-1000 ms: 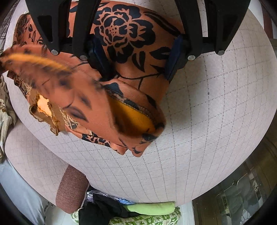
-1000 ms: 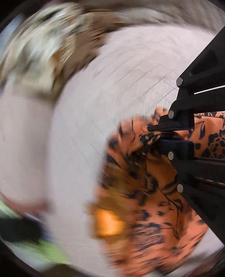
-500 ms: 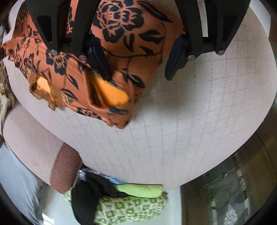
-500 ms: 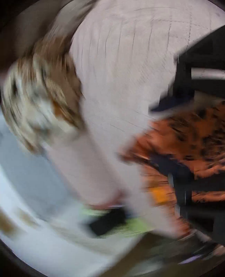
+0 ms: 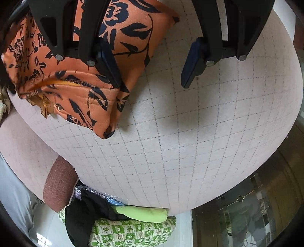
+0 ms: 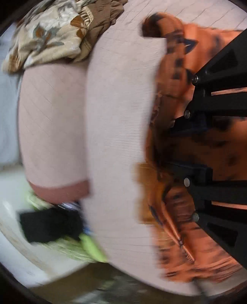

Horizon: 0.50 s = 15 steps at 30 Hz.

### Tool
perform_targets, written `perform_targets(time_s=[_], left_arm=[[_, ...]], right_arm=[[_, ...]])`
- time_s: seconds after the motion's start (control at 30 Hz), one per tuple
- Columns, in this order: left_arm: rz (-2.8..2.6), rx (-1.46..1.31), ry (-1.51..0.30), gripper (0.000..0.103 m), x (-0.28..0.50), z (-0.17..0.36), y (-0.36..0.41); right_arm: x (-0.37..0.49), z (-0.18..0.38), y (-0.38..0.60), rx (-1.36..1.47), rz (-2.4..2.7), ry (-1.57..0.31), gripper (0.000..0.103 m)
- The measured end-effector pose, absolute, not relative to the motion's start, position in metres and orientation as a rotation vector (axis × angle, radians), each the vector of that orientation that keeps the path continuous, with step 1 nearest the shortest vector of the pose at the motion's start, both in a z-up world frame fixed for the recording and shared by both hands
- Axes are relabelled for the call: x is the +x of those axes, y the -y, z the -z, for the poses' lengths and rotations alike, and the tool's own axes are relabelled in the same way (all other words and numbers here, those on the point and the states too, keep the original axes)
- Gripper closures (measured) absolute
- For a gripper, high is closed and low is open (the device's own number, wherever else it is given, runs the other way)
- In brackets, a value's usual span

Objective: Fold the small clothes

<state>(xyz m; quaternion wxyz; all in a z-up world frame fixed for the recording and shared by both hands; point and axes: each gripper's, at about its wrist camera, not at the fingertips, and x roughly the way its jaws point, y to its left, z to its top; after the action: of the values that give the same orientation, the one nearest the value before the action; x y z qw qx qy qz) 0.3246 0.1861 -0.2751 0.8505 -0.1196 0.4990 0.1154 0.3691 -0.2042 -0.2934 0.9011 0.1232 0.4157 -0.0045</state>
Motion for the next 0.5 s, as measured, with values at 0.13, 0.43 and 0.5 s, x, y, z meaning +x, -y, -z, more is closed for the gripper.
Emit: perform_targets(time_s=[0.13, 0.43, 0.5], left_arm=[[-0.274, -0.290, -1.038, 0.036, 0.327, 0.272, -0.201], [-0.410, -0.324, -1.024, 0.036, 0.315, 0.267, -0.243], [-0.401, -0.339, -1.034, 0.036, 0.314, 0.270, -0.245]], right_arm=[[0.371, 0.270, 0.201, 0.361, -0.002, -0.797, 0.077], [0.280, 0.286, 0.054, 0.188, -0.457, -0.872, 0.077], [0.280, 0.304, 0.026, 0.094, -0.455, -0.921, 0.077]])
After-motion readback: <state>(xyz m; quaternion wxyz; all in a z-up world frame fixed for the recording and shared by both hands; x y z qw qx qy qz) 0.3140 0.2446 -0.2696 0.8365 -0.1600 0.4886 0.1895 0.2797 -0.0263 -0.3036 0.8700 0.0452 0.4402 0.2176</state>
